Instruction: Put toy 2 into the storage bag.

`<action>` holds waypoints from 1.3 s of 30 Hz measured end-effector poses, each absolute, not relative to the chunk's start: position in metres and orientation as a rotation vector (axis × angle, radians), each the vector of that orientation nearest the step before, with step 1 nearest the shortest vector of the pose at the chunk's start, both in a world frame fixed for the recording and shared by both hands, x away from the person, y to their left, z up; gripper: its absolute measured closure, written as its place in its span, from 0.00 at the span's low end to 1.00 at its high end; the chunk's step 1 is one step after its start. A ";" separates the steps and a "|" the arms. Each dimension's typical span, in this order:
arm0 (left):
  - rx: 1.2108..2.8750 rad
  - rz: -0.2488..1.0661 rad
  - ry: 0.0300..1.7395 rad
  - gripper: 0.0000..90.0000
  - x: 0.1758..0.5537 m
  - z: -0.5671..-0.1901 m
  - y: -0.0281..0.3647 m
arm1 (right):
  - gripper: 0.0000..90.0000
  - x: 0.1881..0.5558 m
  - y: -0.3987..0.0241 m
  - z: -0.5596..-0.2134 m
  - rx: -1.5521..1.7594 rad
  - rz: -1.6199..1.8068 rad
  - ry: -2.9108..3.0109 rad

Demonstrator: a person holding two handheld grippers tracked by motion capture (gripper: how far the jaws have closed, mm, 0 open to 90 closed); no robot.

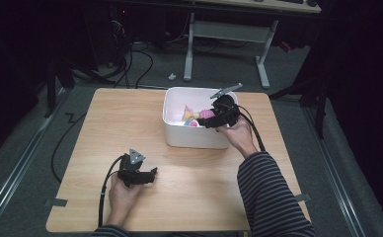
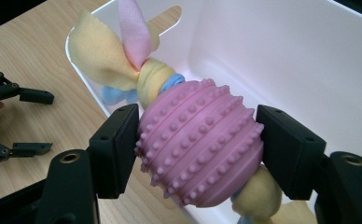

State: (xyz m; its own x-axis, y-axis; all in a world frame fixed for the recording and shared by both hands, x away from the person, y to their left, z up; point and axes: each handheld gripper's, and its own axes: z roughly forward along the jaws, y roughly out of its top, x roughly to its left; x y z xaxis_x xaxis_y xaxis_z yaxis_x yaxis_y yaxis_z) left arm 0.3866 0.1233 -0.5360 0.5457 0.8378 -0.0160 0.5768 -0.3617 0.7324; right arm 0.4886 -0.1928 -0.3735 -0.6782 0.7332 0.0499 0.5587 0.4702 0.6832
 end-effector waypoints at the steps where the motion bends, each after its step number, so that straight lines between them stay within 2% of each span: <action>1: 2.079 0.476 1.136 0.21 0.387 -0.536 0.123 | 0.35 0.488 -0.194 -0.373 1.108 1.012 2.465; 7: 2.077 0.476 1.137 0.21 0.387 -0.536 0.123 | 0.33 0.479 -0.205 -0.366 1.122 1.065 2.400; 13: 2.077 0.477 1.137 0.21 0.387 -0.536 0.123 | 0.37 0.454 -0.226 -0.364 1.118 1.128 2.308; 28: 2.078 0.479 1.136 0.21 0.387 -0.536 0.123 | 0.40 0.394 -0.294 -0.378 1.226 1.194 2.132; 39: 2.077 0.483 1.138 0.22 0.386 -0.536 0.123 | 0.41 0.364 -0.324 -0.382 1.272 1.224 2.049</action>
State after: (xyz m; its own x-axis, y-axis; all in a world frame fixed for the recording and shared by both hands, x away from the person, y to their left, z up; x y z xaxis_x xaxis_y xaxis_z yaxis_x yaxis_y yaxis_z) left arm 0.3865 0.1233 -0.5360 0.5427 0.8398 -0.0117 0.5749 -0.3613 0.7341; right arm 0.3641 -0.3242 -0.3823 -0.4845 0.8706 0.0853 0.4880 0.1880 0.8524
